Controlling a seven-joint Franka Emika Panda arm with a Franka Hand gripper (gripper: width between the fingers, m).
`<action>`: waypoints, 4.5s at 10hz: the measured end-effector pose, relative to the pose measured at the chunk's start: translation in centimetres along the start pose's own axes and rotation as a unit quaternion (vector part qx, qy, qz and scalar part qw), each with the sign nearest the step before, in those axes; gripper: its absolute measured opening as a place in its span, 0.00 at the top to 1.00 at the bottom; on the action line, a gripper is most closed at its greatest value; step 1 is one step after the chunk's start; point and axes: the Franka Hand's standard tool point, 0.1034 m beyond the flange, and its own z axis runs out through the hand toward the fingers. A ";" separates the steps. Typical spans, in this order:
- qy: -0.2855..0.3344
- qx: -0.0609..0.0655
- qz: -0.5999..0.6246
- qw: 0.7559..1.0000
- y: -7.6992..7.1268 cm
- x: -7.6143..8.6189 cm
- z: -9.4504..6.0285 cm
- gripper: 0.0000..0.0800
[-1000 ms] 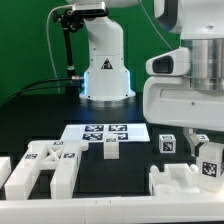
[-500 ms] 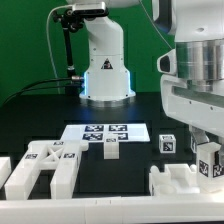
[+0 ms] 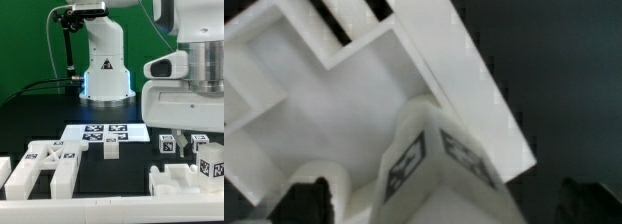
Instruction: Assemble chair
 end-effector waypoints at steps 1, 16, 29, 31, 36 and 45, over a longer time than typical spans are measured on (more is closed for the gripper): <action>0.000 0.000 -0.005 1.000 0.2 0.1 0.0 0.19; 0.017 0.001 0.170 0.985 0.3 0.6 0.2 0.64; 0.016 0.003 -0.085 0.996 -0.1 0.4 0.1 0.19; 0.019 -0.019 -0.249 0.968 0.0 0.3 0.2 0.19; 0.009 -0.032 -0.381 0.924 0.4 0.1 0.5 0.52; 0.018 -0.001 0.106 0.994 0.3 0.3 0.7 0.64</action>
Offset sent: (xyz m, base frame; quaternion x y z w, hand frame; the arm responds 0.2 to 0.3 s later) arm 0.0000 0.0000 0.0000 0.0000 0.0000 -0.1296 0.9916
